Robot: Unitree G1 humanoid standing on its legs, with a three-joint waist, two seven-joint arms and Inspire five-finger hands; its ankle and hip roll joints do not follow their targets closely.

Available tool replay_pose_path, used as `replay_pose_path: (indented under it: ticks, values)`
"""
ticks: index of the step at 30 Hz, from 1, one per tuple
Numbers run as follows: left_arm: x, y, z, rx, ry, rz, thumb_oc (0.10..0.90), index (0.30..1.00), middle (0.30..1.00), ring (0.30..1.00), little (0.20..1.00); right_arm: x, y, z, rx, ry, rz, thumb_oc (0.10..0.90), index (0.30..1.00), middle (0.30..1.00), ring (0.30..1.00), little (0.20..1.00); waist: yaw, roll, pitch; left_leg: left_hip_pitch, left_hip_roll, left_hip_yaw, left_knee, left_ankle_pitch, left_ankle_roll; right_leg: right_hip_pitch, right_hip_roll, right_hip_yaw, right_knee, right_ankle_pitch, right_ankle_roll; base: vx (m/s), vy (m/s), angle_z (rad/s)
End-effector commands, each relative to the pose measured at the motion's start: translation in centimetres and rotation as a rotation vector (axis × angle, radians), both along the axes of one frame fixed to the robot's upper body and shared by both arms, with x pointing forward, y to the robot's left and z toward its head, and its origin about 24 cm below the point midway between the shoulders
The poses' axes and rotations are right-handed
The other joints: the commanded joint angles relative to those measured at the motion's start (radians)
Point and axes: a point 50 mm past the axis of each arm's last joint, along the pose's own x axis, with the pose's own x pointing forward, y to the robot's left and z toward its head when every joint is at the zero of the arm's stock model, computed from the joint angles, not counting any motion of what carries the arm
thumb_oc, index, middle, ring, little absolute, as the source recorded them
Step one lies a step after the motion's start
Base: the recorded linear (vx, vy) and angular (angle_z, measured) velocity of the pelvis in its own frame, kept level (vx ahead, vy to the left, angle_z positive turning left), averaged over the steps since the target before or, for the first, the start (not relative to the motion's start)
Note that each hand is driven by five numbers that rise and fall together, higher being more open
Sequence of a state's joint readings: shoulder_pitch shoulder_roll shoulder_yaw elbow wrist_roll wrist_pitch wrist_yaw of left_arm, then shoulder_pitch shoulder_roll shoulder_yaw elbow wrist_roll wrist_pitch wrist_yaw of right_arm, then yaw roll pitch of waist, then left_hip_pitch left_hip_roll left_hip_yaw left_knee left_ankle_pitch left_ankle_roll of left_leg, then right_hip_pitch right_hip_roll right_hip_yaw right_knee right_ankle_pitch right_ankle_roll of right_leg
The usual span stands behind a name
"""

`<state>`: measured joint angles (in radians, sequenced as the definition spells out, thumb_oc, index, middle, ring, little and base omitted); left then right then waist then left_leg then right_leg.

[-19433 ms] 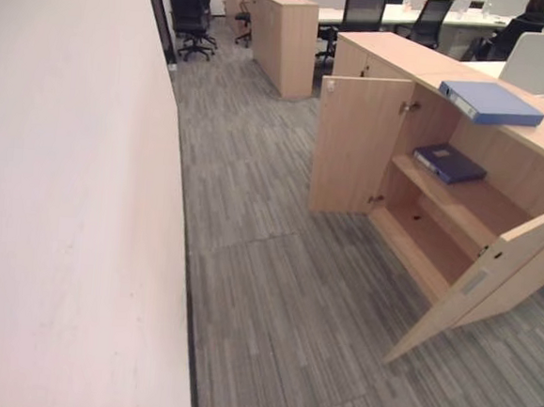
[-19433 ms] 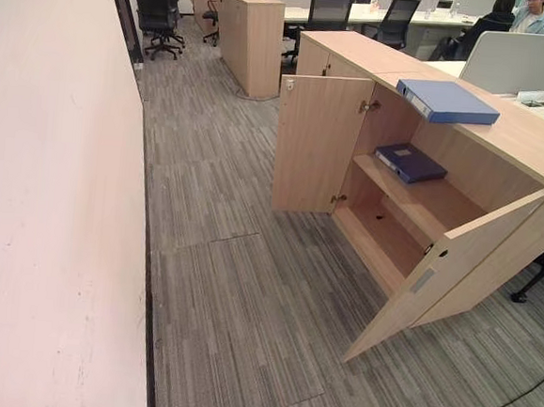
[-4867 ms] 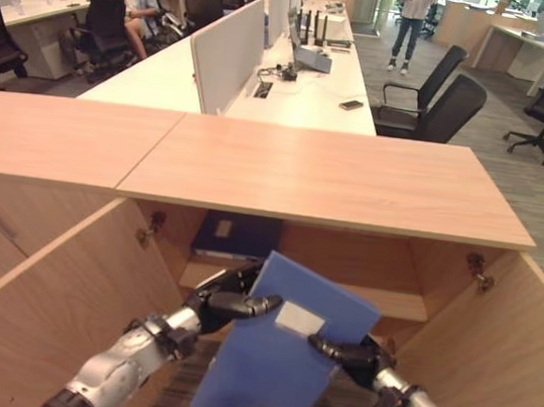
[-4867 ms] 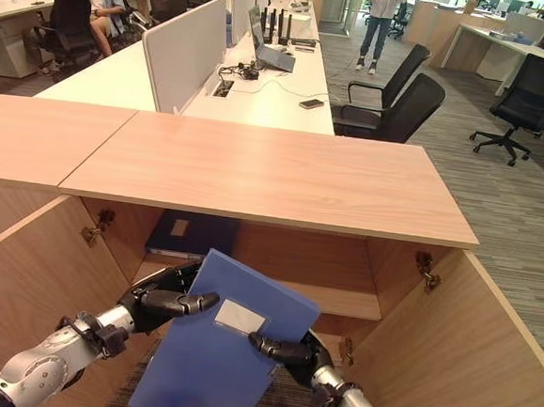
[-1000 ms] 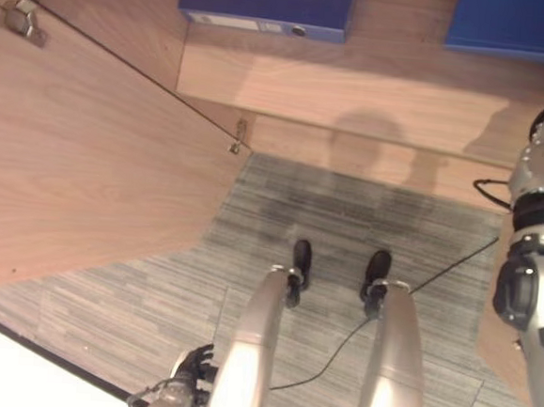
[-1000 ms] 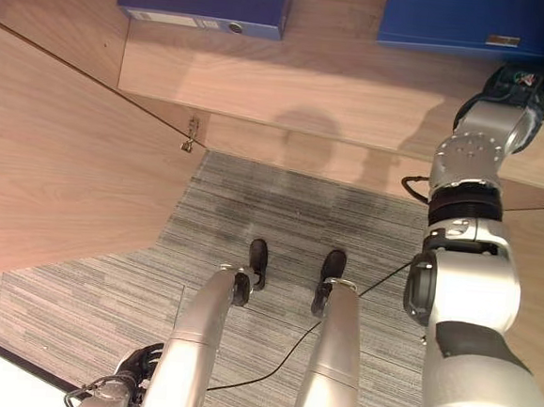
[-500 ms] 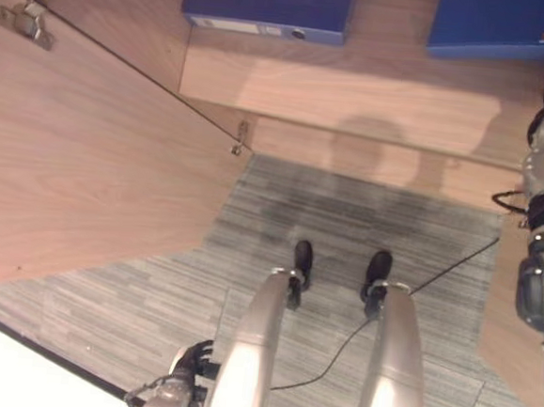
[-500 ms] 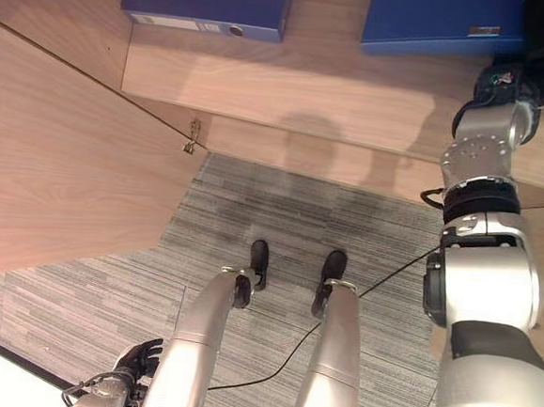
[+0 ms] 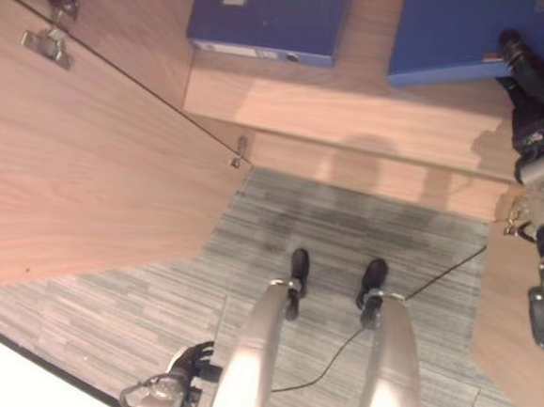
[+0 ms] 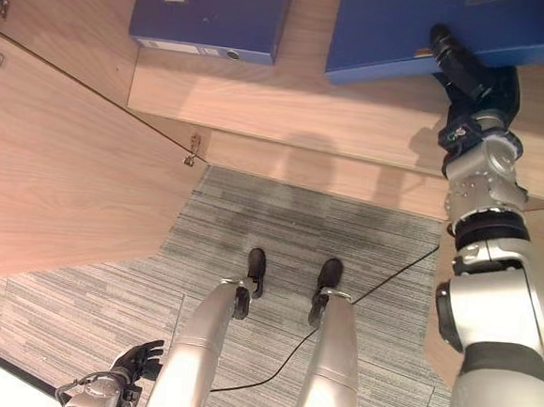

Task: Put the empty folder in the office cabinet

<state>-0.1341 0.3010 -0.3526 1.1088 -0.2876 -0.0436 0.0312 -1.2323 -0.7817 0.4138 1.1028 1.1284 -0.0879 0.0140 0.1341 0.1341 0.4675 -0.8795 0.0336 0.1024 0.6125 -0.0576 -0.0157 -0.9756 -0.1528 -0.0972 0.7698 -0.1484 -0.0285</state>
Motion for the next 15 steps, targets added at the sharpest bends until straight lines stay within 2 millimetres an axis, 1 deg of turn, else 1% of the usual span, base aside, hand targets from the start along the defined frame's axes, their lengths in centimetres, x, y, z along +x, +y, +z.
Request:
replay_pose_path:
  ticks: [1, 3, 5, 7, 8, 10, 12, 15]
  values:
    - [-4.7, 4.8, -0.6, 0.129, 0.153, 0.024, 0.8, 0.9, 0.9, 0.9, 0.9, 0.8, 2.1, -4.8, -0.407, 0.326, 0.131, 0.8, 0.9, 0.9, 0.9, 0.9, 0.021, -0.038, 0.036, -0.014, -0.04, 0.028, -0.029, -0.045, 0.037, 0.1, -0.003, -0.024, -0.021, -0.06, 0.012, 0.0, 0.0, 0.0]
    - [-4.9, 4.8, -0.6, 0.132, 0.158, 0.002, 0.8, 0.9, 0.9, 0.9, 0.9, 0.5, 1.9, -5.4, -0.565, 0.407, 0.158, 0.8, 0.9, 0.9, 0.9, 0.9, 0.018, -0.043, 0.039, -0.013, -0.038, 0.03, -0.033, -0.042, 0.037, 0.102, -0.007, -0.028, -0.026, -0.057, 0.012, 0.0, 0.0, 0.0]
    - [-5.2, 4.9, -0.6, 0.135, 0.165, -0.016, 0.8, 0.9, 0.9, 0.9, 0.9, 0.2, 1.9, -5.9, -0.657, 0.448, 0.195, 0.8, 0.9, 0.9, 0.9, 0.9, 0.016, -0.044, 0.039, -0.011, -0.035, 0.031, -0.036, -0.04, 0.037, 0.105, -0.009, -0.031, -0.031, -0.053, 0.013, -0.01, 0.004, -0.02]
    - [-5.5, 4.9, -0.7, 0.132, 0.171, -0.024, 0.8, 0.9, 0.9, 0.9, 0.9, 0.0, 1.7, -6.4, -0.692, 0.474, 0.216, 0.8, 0.9, 0.9, 0.9, 0.9, 0.016, -0.043, 0.039, -0.007, -0.036, 0.03, -0.043, -0.038, 0.036, 0.108, -0.011, -0.033, -0.037, -0.049, 0.015, -0.01, 0.006, -0.03]
    - [-5.6, 4.9, -0.7, 0.135, 0.175, -0.037, 0.8, 0.9, 0.9, 0.9, 0.9, -0.1, 2.0, -6.8, -0.725, 0.488, 0.243, 0.8, 0.9, 0.9, 0.9, 0.9, 0.016, -0.043, 0.039, -0.005, -0.036, 0.03, -0.047, -0.036, 0.036, 0.11, -0.012, -0.034, -0.04, -0.048, 0.016, -0.01, 0.007, -0.05]
    - [-5.7, 4.9, -0.7, 0.137, 0.176, -0.047, 0.8, 0.9, 0.9, 0.9, 0.9, -0.3, 1.9, -7.2, -0.743, 0.5, 0.255, 0.8, 0.9, 0.9, 0.9, 0.9, 0.015, -0.042, 0.039, 0.0, -0.037, 0.03, -0.054, -0.034, 0.036, 0.114, -0.014, -0.035, -0.046, -0.045, 0.018, 0.0, 0.0, 0.0]
    - [-5.7, 4.9, -0.7, 0.141, 0.174, -0.049, 0.8, 0.9, 0.9, 0.9, 0.9, -0.3, 2.0, -7.2, -0.724, 0.485, 0.26, 0.8, 0.9, 0.9, 0.9, 0.9, 0.016, -0.038, 0.039, 0.005, -0.036, 0.031, -0.064, -0.031, 0.035, 0.116, -0.014, -0.033, -0.051, -0.042, 0.021, 0.0, 0.0, 0.0]
    - [-5.5, 4.8, -0.7, 0.14, 0.169, -0.043, 0.8, 0.9, 0.9, 0.9, 0.9, 0.0, 2.3, -7.0, -0.595, 0.42, 0.241, 0.8, 0.9, 0.9, 0.9, 0.9, 0.018, -0.031, 0.039, 0.01, -0.037, 0.032, -0.068, -0.029, 0.035, 0.122, -0.013, -0.033, -0.058, -0.039, 0.022, 0.0, 0.0, 0.0]
